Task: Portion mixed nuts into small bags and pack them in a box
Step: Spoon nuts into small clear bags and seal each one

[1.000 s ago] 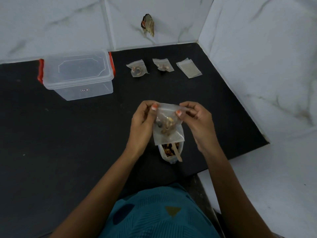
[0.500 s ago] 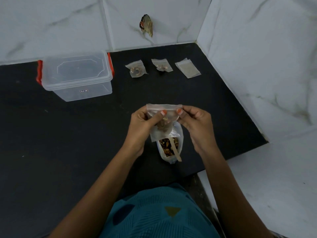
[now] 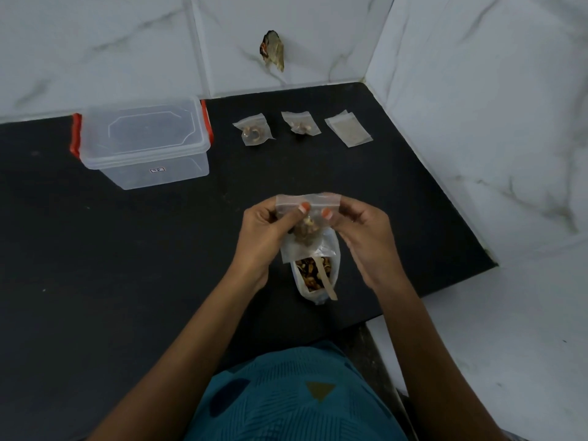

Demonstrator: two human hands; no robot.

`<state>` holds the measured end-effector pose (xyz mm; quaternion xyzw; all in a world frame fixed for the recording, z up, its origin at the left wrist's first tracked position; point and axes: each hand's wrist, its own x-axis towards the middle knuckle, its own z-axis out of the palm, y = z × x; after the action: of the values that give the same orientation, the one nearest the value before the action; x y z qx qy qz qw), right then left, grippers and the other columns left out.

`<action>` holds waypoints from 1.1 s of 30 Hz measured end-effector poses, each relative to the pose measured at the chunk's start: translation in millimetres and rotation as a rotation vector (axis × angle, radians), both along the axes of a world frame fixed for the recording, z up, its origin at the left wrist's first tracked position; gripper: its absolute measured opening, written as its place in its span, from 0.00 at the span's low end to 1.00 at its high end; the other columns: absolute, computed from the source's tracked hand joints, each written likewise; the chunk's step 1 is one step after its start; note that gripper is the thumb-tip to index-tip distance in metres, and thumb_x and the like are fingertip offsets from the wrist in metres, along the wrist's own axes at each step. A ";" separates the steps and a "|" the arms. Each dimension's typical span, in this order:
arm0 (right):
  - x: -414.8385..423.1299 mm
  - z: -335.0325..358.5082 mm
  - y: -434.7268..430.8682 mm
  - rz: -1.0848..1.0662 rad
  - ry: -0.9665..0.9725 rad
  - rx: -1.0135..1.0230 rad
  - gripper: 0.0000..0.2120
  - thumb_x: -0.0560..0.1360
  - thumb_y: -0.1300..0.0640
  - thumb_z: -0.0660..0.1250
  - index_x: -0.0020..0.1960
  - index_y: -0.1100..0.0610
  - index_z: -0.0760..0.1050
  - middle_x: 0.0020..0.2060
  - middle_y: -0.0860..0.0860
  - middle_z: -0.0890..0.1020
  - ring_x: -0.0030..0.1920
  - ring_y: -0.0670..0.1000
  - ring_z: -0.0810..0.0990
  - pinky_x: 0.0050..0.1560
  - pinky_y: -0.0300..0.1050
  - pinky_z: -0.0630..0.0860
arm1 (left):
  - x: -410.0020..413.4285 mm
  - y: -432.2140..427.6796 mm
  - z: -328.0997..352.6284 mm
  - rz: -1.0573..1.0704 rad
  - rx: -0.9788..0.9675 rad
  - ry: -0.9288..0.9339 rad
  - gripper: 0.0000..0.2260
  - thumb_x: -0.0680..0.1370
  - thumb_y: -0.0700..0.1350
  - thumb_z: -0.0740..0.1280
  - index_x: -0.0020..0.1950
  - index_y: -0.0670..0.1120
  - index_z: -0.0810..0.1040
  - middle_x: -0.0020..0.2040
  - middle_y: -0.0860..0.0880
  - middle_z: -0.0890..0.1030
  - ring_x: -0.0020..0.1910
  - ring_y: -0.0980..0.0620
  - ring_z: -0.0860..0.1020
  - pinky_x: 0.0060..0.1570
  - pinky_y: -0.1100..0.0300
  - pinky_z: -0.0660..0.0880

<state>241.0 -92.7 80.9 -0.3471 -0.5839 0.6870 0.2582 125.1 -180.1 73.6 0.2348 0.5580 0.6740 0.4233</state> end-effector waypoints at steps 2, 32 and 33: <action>-1.2 -1.2 -1.2 -0.021 -0.029 0.051 0.11 0.68 0.61 0.69 0.50 0.58 0.79 0.48 0.54 0.83 0.51 0.51 0.81 0.51 0.43 0.78 | 1.7 -0.1 1.4 -0.018 0.005 0.042 0.04 0.74 0.40 0.66 0.44 0.48 0.79 0.41 0.53 0.83 0.44 0.58 0.81 0.42 0.68 0.76; -5.2 -2.4 -2.8 -0.114 -0.001 0.145 0.06 0.69 0.70 0.67 0.45 0.63 0.77 0.40 0.50 0.79 0.39 0.41 0.79 0.39 0.34 0.76 | 3.8 -0.1 1.5 -0.011 -0.007 0.114 0.05 0.73 0.37 0.67 0.47 0.44 0.81 0.43 0.51 0.84 0.45 0.57 0.82 0.46 0.68 0.76; -4.9 -2.2 -2.7 -0.112 0.001 0.135 0.06 0.70 0.69 0.67 0.46 0.64 0.77 0.40 0.51 0.79 0.39 0.41 0.79 0.39 0.34 0.76 | 3.9 0.1 1.7 -0.003 -0.003 0.104 0.05 0.74 0.38 0.67 0.46 0.45 0.81 0.41 0.52 0.84 0.45 0.57 0.82 0.45 0.68 0.76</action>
<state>236.0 -95.4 78.7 -0.3607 -0.6083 0.6308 0.3194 129.0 -180.1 75.3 0.2696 0.5800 0.6595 0.3950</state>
